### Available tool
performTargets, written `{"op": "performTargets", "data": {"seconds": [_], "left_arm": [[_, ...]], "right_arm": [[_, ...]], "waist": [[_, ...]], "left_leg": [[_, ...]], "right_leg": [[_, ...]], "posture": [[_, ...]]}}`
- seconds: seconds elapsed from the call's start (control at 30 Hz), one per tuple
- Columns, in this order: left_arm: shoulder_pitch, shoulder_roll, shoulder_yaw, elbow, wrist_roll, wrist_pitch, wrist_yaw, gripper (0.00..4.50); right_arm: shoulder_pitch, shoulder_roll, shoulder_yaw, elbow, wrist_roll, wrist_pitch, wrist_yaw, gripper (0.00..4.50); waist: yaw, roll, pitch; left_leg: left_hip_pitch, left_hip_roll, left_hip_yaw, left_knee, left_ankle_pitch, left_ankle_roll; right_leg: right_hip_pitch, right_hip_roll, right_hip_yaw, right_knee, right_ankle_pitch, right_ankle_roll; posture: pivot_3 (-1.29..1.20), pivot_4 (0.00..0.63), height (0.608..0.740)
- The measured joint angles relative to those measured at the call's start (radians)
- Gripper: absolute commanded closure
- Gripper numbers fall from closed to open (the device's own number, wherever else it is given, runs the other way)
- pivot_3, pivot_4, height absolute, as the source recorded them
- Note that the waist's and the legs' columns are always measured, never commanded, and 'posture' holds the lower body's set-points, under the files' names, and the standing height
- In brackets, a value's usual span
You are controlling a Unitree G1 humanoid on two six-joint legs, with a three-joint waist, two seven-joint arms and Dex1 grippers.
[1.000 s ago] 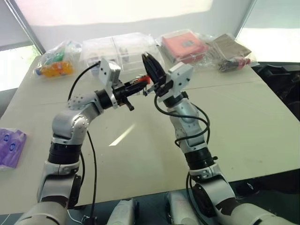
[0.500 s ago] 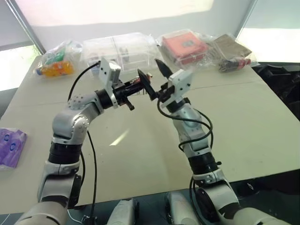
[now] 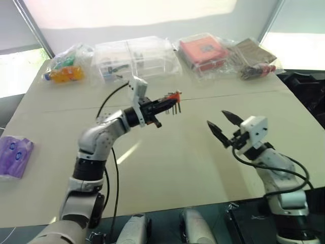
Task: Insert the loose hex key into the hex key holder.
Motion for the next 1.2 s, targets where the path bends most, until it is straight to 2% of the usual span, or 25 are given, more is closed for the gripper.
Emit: {"op": "performTargets", "data": {"seconds": [0.13,0.3,0.5,0.63,0.8,0.83,0.97,1.1,1.2], "left_arm": [[-0.012,-0.122,-0.007,0.139,-0.008,0.073,0.061,4.5],[-0.012,-0.225,-0.003,0.272,0.003,0.121,0.134,4.5],[-0.01,-0.275,0.069,0.387,0.002,0.155,0.221,4.5],[-0.001,-0.276,0.12,0.407,0.0,0.201,0.262,2.85],[0.002,-0.276,0.142,0.357,-0.038,0.268,0.27,0.24],[0.002,-0.271,0.136,0.342,-0.04,0.278,0.264,0.05],[0.015,-0.192,0.045,0.284,0.012,0.246,0.212,0.05],[0.021,-0.061,-0.104,0.208,0.155,0.061,0.094,0.05],[0.003,0.001,-0.157,0.176,0.232,-0.075,0.017,0.05]], "right_arm": [[0.007,-0.031,-0.025,-0.042,0.011,0.016,0.015,1.43],[0.004,-0.02,-0.027,-0.068,0.005,0.033,-0.031,1.43],[0.046,-0.009,-0.022,-0.125,-0.01,0.04,-0.065,1.43],[0.048,-0.008,-0.018,-0.127,-0.015,0.041,-0.082,1.36],[0.025,-0.007,0.0,-0.127,-0.031,0.041,-0.087,1.36],[0.021,-0.007,0.0,-0.126,-0.032,0.041,-0.087,1.36],[0.006,-0.01,0.006,-0.118,-0.03,0.042,-0.075,1.36],[-0.01,-0.066,0.009,-0.093,0.009,0.099,0.007,1.36],[-0.023,-0.138,0.01,-0.067,0.026,0.136,0.081,1.36]], "waist": [[0.002,0.0,0.0],[0.003,0.0,0.0],[0.004,0.0,0.0],[0.004,0.0,0.0],[0.004,0.0,0.0],[0.004,0.0,0.0],[-0.001,0.0,-0.001],[0.002,0.0,0.0],[0.013,0.0,0.0]], "left_leg": [[0.0,0.0,0.0,0.001,0.0,0.0],[0.001,0.0,-0.001,0.0,0.001,-0.001],[0.0,0.0,0.0,0.001,0.002,-0.004],[0.0,0.0,0.0,0.001,0.002,-0.004],[0.001,0.0,0.0,0.001,0.002,-0.004],[0.001,0.0,0.0,0.001,0.002,-0.004],[0.002,0.0,0.0,0.0,0.003,-0.005],[0.002,0.0,0.0,0.0,0.003,-0.005],[0.001,0.0,0.0,0.0,0.003,-0.005]], "right_leg": [[0.001,0.0,0.0,0.0,0.0,0.0],[0.001,0.0,0.0,0.0,0.0,0.0],[0.001,0.0,0.0,0.0,0.0,0.0],[0.001,0.0,0.0,0.0,0.0,0.0],[0.002,0.0,0.0,0.0,0.0,0.0],[0.002,0.0,0.0,0.0,0.0,0.0],[0.002,0.001,0.0,0.0,0.0,0.0],[0.002,0.0,0.0,-0.001,0.0,0.0],[0.003,-0.001,0.0,-0.002,0.0,0.0]], "posture": [[0.0,0.15,0.74],[0.0,0.15,0.74],[0.0,0.15,0.74],[0.0,0.15,0.74],[0.0,0.15,0.74],[0.0,0.15,0.74],[0.0,0.15,0.74],[0.0,0.15,0.74],[0.0,0.15,0.74]]}}
